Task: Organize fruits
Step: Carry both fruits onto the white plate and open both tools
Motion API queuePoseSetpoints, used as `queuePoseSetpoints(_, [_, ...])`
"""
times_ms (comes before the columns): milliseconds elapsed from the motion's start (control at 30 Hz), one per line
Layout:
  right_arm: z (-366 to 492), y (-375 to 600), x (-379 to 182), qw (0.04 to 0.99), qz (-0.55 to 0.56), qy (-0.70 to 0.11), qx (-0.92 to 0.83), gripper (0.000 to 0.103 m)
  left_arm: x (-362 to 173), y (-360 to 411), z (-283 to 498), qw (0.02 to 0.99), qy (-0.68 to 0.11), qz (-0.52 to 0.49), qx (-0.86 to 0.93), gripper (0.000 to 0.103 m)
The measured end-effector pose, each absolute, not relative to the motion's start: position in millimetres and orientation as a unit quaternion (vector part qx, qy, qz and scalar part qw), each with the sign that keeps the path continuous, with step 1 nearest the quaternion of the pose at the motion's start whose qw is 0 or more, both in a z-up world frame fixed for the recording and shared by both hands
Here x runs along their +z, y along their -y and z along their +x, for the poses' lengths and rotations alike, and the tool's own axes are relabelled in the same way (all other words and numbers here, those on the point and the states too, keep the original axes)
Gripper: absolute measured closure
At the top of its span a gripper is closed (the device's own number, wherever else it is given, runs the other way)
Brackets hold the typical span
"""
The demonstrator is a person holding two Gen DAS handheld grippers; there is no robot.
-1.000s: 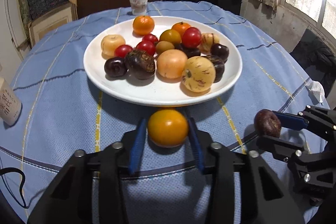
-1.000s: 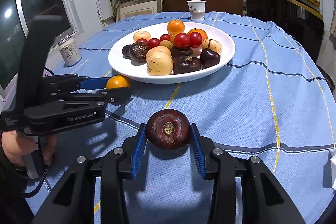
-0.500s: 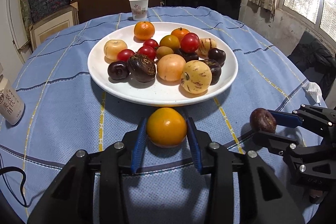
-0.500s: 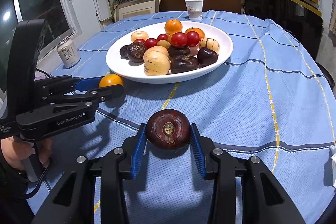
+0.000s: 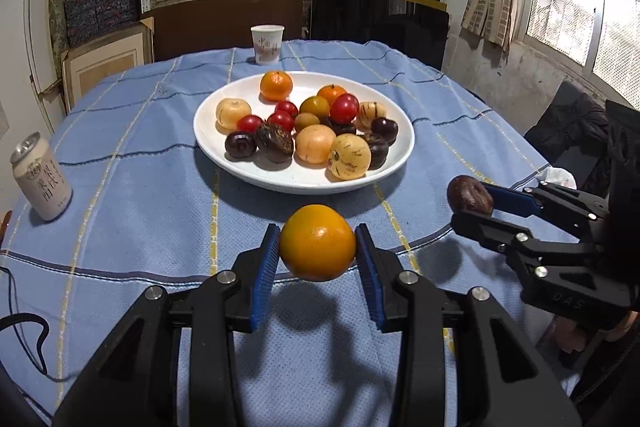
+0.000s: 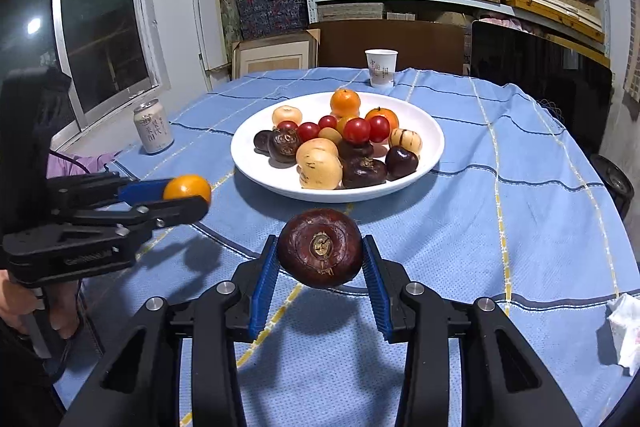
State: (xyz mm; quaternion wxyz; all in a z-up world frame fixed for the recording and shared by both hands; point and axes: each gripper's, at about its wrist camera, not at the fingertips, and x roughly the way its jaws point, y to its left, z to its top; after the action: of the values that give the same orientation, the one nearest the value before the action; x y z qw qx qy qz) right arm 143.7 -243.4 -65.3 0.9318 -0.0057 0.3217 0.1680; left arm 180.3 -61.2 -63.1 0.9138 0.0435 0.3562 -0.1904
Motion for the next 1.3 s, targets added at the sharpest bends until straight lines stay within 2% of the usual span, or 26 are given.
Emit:
queuePoseSetpoints(267, [148.7, 238.0, -19.0, 0.938, -0.023, -0.296, 0.181, 0.061, -16.7, 60.4, 181.2, 0.925, -0.32, 0.057, -0.196, 0.065])
queuePoseSetpoints(467, [203.1, 237.5, 25.0, 0.943, -0.037, -0.284, 0.172, 0.061, 19.9, 69.1, 234.6, 0.927, -0.314, 0.07, -0.191, 0.065])
queuePoseSetpoints(600, [258.8, 237.1, 28.7, 0.937, -0.035, -0.306, 0.164, 0.061, 14.0, 74.0, 286.3, 0.918, -0.343, 0.055, -0.19, 0.065])
queuePoseSetpoints(833, [334.4, 227.5, -4.9, 0.919, -0.026, -0.353, 0.173, 0.061, -24.4, 80.1, 351.9, 0.899, -0.393, 0.044, -0.185, 0.065])
queuePoseSetpoints(1000, [342.9, 220.9, -7.1, 0.923, -0.03, -0.344, 0.17, 0.055, -31.1, 68.6, 364.4, 0.9, -0.398, 0.017, -0.176, 0.039])
queuePoseSetpoints(1033, [339.4, 221.0, -4.5, 0.924, -0.031, -0.34, 0.17, 0.054, -28.5, 65.4, 362.2, 0.904, -0.392, 0.016, -0.169, 0.031])
queuePoseSetpoints(1133, [319.4, 227.7, 5.7, 0.929, -0.019, -0.33, 0.169, 0.054, -19.2, 58.3, 348.2, 0.91, -0.38, 0.012, -0.165, 0.02])
queuePoseSetpoints(1167, [311.3, 230.1, 8.9, 0.929, -0.01, -0.328, 0.17, 0.053, -15.7, 56.5, 339.5, 0.911, -0.379, 0.012, -0.164, 0.011])
queuePoseSetpoints(1233, [283.3, 235.0, 15.0, 0.931, 0.0, -0.323, 0.169, 0.049, -8.9, 53.0, 318.7, 0.913, -0.373, 0.013, -0.162, 0.007])
queuePoseSetpoints(1300, [247.6, 237.6, 18.1, 0.934, 0.002, -0.312, 0.172, 0.038, -3.2, 51.3, 291.1, 0.917, -0.366, 0.021, -0.156, 0.006])
